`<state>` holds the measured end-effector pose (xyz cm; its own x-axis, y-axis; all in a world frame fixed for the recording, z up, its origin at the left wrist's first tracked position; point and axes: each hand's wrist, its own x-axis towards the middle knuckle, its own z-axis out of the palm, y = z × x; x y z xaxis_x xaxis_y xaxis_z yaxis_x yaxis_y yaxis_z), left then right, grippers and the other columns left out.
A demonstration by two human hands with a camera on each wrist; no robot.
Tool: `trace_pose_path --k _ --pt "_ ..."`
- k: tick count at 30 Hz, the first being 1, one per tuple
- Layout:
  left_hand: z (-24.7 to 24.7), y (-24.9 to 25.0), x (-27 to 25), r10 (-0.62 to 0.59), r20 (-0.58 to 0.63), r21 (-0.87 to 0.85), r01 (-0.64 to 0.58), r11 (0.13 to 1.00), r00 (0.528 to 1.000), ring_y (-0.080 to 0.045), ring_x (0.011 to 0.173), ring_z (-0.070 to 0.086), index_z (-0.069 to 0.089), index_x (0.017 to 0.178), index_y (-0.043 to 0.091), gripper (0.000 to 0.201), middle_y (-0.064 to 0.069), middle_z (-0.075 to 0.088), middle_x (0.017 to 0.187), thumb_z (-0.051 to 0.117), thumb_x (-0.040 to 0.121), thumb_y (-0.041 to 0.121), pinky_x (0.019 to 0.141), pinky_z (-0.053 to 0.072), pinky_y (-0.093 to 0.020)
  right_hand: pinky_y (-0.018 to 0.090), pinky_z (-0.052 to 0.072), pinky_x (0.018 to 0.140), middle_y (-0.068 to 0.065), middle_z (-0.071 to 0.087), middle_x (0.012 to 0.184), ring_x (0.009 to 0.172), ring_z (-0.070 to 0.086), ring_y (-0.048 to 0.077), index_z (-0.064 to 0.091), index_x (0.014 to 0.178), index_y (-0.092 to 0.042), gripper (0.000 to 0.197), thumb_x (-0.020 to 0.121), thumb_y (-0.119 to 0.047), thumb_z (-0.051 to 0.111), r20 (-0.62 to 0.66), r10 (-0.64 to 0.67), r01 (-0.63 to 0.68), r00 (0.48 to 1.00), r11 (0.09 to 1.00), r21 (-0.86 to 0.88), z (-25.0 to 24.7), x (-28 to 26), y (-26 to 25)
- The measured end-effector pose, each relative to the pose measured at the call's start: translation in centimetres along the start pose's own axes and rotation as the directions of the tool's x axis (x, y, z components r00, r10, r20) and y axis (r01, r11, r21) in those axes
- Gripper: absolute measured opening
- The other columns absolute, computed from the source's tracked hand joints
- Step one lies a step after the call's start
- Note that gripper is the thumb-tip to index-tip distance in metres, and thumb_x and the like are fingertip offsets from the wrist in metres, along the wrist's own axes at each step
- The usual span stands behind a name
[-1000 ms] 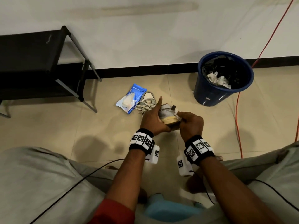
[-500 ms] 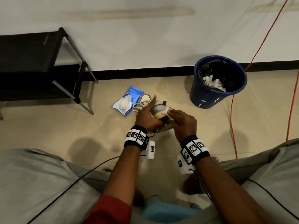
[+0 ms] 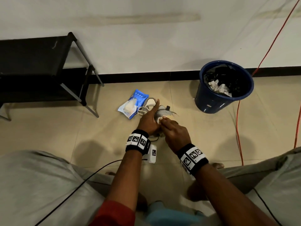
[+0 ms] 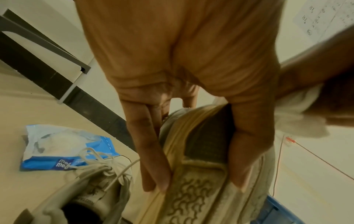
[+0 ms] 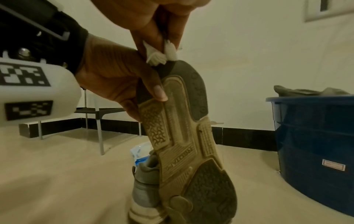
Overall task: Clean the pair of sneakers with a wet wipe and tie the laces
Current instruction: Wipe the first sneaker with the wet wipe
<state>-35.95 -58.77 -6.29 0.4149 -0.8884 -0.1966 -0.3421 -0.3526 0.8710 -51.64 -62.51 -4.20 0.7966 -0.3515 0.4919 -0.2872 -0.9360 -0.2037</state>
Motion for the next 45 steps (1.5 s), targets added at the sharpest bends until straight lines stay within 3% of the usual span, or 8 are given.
trace_pose_path --k 5,16,24,28,30,34,40,45 --pt "0.2 0.4 -0.9 0.007 0.026 0.001 -0.007 1.0 1.0 -0.015 0.117 0.059 0.033 0.144 0.042 0.1 0.003 0.059 0.132 0.081 0.057 0.04 0.1 0.051 -0.037 0.038 0.059 0.073 0.009 0.071 0.11 0.093 0.07 0.029 0.074 0.102 -0.011 0.032 0.078 -0.02 0.054 0.026 0.314 -0.315 0.949 0.938 0.144 -0.5 0.4 1.5" --pt "1.8 -1.3 -1.4 0.01 0.094 0.157 -0.025 0.987 0.995 -0.027 0.118 0.054 0.03 0.138 0.035 0.113 0.001 0.05 0.131 0.086 0.043 0.011 0.092 0.053 -0.04 0.035 0.051 0.087 0.01 0.071 0.101 0.095 0.065 0.028 0.075 0.1 -0.012 0.03 0.077 -0.003 0.059 0.075 0.803 -0.783 0.591 0.548 0.293 0.1 1.2 2.6" --pt "2.6 -2.5 -2.2 -0.041 0.072 0.188 0.026 0.982 0.997 -0.021 0.109 0.055 0.037 0.131 0.021 0.103 0.011 0.044 0.118 0.09 0.043 0.012 0.084 0.053 -0.034 0.031 0.044 0.091 0.011 0.07 0.106 0.097 0.064 0.028 0.076 0.096 -0.006 0.018 0.08 -0.009 0.067 0.154 0.676 -0.685 0.721 0.662 0.303 2.1 -0.8 0.0" --pt "2.2 -2.1 -2.3 -0.033 0.081 0.238 0.012 0.971 0.996 -0.022 0.11 0.053 0.038 0.131 0.023 0.106 0.004 0.047 0.123 0.092 0.04 0.015 0.085 0.053 -0.035 0.025 0.052 0.085 0.011 0.074 0.098 0.091 0.069 0.024 0.075 0.101 -0.012 0.027 0.077 -0.002 0.068 0.227 0.844 -0.854 0.486 0.404 0.327 2.0 -0.8 3.7" --pt "2.4 -1.9 -2.0 -0.048 0.084 0.243 0.026 0.97 0.995 -0.023 0.109 0.055 0.037 0.127 0.024 0.105 0.002 0.051 0.125 0.092 0.037 0.018 0.084 0.053 -0.036 0.029 0.054 0.084 0.011 0.074 0.098 0.09 0.069 0.024 0.074 0.102 -0.013 0.028 0.077 -0.003 0.069 0.221 0.828 -0.837 0.515 0.431 0.337 2.0 -0.3 3.5" --pt "2.4 -1.9 -2.0 -0.072 0.073 0.209 0.056 0.976 0.995 -0.022 0.097 0.062 0.039 0.118 0.025 0.096 0.004 0.056 0.113 0.091 0.038 0.012 0.072 0.051 -0.029 0.029 0.047 0.08 0.009 0.068 0.095 0.09 0.06 0.023 0.076 0.094 -0.01 0.018 0.077 -0.007 0.071 0.203 0.606 -0.638 0.769 0.71 0.299 2.0 0.4 0.0" --pt "2.3 -1.7 -2.3 -0.059 0.051 0.185 0.048 0.981 0.997 -0.019 0.107 0.059 0.04 0.125 0.03 0.103 0.005 0.059 0.121 0.09 0.036 0.022 0.085 0.054 -0.032 0.035 0.049 0.076 0.013 0.067 0.096 0.088 0.062 0.032 0.075 0.097 -0.007 0.016 0.083 -0.01 0.067 0.176 0.75 -0.77 0.638 0.613 0.179 2.6 -1.0 3.0" --pt "2.3 -1.5 -2.1 -0.047 0.023 0.149 0.043 0.988 0.999 -0.018 0.099 0.062 0.044 0.128 0.033 0.1 0.007 0.063 0.114 0.089 0.039 0.021 0.078 0.05 -0.024 0.026 0.044 0.073 0.005 0.068 0.09 0.083 0.059 0.02 0.077 0.091 -0.013 0.017 0.077 -0.012 0.068 0.171 0.534 -0.56 0.828 0.791 0.244 1.8 -1.0 0.4"
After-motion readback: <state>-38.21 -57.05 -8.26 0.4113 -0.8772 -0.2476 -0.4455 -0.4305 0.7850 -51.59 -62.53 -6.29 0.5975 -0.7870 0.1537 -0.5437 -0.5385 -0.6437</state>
